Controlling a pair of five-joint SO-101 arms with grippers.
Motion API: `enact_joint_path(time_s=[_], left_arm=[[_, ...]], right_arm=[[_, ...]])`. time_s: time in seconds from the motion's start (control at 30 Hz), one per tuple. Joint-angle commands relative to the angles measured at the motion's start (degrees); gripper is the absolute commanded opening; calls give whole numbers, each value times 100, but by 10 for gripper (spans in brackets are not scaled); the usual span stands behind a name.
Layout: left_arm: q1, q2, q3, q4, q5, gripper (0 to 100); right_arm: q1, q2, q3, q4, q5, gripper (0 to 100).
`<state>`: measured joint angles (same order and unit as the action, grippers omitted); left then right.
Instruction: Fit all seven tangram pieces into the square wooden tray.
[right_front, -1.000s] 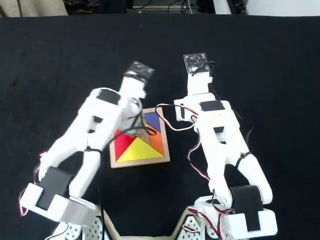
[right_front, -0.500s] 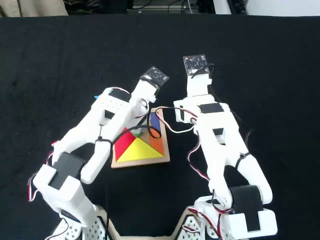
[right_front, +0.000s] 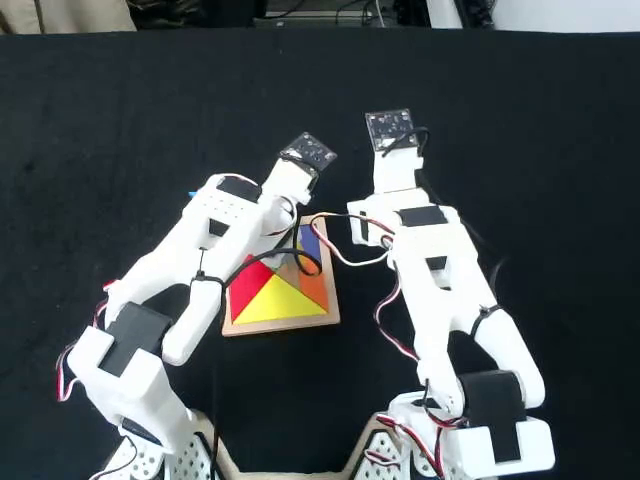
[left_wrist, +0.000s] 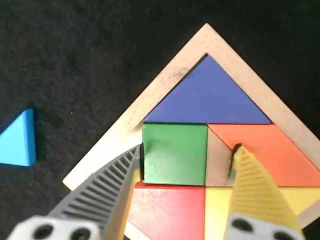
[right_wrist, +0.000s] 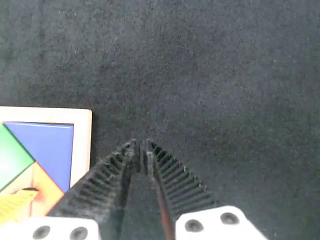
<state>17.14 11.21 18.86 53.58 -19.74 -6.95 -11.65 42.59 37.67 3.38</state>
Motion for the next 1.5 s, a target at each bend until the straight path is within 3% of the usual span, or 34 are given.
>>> enact_joint_path(time_s=[0.0,0.23,0.33,0.53,0.73,0.9,1.47], left_arm=[[-418,-475,-321,35,-44,288],[-1877,-897,-374,-149,-70,288],[-2070,-686,-611,-149,-519,288],[-2114,62,-1631,466,-2681,288],[-1974,1020,-2818,1240,-4132,288],[-2026,1820,-3609,1292,-5143,288],[-2035,3235,-5130,1688,-5644,288]], right_arm=[[123,-242,-48,-105,97,32],[123,-242,-48,-114,97,32],[123,-242,-48,-123,97,32],[114,-242,13,-149,97,32],[114,-242,57,-281,97,32],[114,-242,101,-308,97,32],[105,-242,101,-308,97,32]])
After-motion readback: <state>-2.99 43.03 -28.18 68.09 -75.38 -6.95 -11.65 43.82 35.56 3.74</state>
